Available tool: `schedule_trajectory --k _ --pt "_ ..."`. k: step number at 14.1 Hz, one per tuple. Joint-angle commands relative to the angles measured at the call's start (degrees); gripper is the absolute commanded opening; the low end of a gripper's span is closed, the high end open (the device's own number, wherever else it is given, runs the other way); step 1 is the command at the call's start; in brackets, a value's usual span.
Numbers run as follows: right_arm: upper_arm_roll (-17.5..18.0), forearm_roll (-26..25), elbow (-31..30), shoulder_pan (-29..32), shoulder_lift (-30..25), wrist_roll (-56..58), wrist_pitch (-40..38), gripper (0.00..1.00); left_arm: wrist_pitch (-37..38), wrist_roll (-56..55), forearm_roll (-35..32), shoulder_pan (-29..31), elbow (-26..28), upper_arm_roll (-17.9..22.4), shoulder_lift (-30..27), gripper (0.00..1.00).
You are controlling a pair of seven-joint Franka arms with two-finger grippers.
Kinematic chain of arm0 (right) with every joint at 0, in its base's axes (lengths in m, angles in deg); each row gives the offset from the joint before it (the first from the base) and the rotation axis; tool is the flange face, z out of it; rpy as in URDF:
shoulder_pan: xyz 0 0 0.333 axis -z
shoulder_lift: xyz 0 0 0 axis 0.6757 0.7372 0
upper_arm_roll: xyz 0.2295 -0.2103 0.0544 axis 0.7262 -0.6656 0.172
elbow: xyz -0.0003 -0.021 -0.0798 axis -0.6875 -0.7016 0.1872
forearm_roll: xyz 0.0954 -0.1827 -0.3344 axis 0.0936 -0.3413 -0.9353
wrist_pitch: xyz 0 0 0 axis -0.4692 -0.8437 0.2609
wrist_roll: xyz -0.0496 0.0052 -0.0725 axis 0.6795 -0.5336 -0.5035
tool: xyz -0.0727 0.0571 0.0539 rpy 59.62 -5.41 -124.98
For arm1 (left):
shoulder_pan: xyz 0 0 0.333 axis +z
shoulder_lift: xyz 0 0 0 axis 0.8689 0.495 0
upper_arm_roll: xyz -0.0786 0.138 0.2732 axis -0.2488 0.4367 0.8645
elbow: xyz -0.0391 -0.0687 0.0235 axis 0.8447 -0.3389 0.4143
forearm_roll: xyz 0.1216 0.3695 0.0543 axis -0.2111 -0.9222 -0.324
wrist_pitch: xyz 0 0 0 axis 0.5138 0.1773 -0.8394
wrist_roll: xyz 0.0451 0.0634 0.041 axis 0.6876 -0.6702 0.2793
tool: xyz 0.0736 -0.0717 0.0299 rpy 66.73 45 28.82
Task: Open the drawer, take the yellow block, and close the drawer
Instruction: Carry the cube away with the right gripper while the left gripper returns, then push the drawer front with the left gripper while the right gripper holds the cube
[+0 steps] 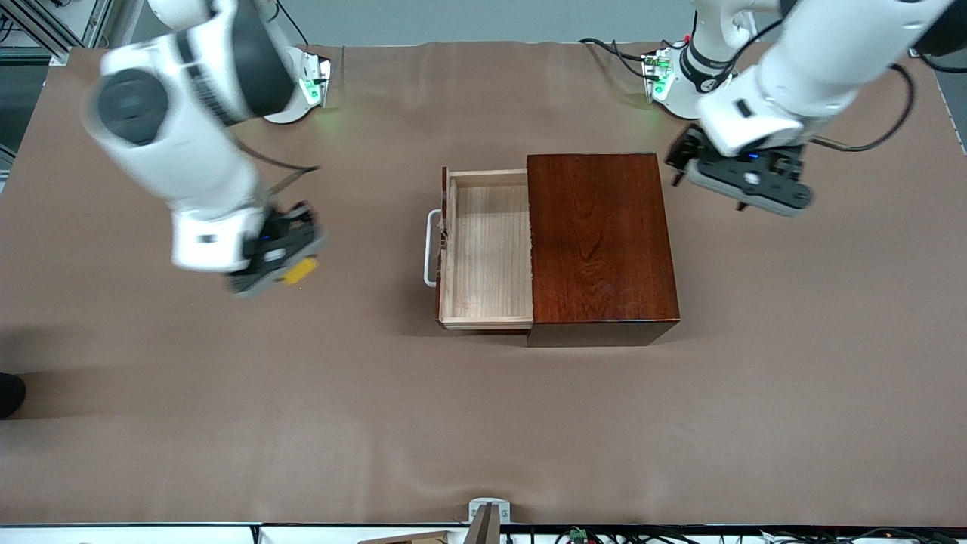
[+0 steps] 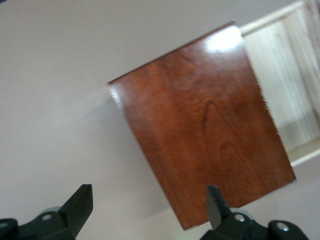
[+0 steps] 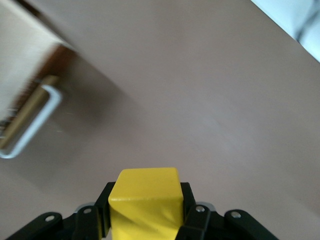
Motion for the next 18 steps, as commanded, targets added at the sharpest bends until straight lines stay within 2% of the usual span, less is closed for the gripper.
schedule_trajectory --k 1,3,6,10,12,15,18 --pt "1.4 0.4 -3.4 6.8 -1.7 -1.0 0.8 0.00 -0.8 2.7 0.9 -0.7 -3.8 -5.2 4.2 1.00" --pt "1.4 0.4 -4.3 10.8 -1.2 -1.1 0.8 0.00 -1.0 7.8 0.9 -2.9 -9.1 -7.9 10.1 1.00" --pt "1.3 2.4 -6.2 15.5 -0.2 -1.7 2.2 0.00 -2.6 13.2 0.3 -10.6 -16.5 -7.8 18.5 1.00" --pt "1.2 2.4 -6.2 17.0 2.7 -9.4 3.6 0.00 -13.6 17.8 -2.6 -20.2 -17.1 -7.1 25.3 1.00" --pt "1.2 2.4 -6.3 18.4 4.6 -12.2 5.2 0.00 -18.3 18.1 -2.7 -24.1 -17.7 -5.2 27.7 1.00" --pt "1.2 2.4 -6.9 21.4 7.5 -12.4 9.1 0.00 -23.7 23.5 -2.7 -31.8 -20.3 1.7 32.2 1.00" --pt "1.3 2.5 -7.1 23.2 11.2 -14.0 12.8 0.00 -29.1 24.2 -2.7 -36.6 -20.6 6.2 35.8 1.00"
